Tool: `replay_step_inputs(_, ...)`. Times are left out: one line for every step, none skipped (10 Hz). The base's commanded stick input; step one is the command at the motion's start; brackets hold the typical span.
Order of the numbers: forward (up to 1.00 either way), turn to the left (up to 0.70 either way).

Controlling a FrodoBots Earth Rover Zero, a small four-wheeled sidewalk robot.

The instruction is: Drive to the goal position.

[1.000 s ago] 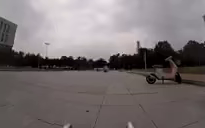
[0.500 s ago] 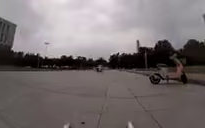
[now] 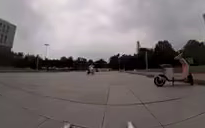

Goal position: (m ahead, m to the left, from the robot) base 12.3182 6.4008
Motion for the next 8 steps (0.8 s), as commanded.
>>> replay_step_inputs(0.70,0.00)
replay_step_inputs(0.70,0.00)
replay_step_inputs(0.70,0.00)
replay_step_inputs(0.70,0.00)
replay_step_inputs(0.70,0.00)
replay_step_inputs(0.70,0.00)
replay_step_inputs(0.70,0.00)
replay_step_inputs(0.70,0.00)
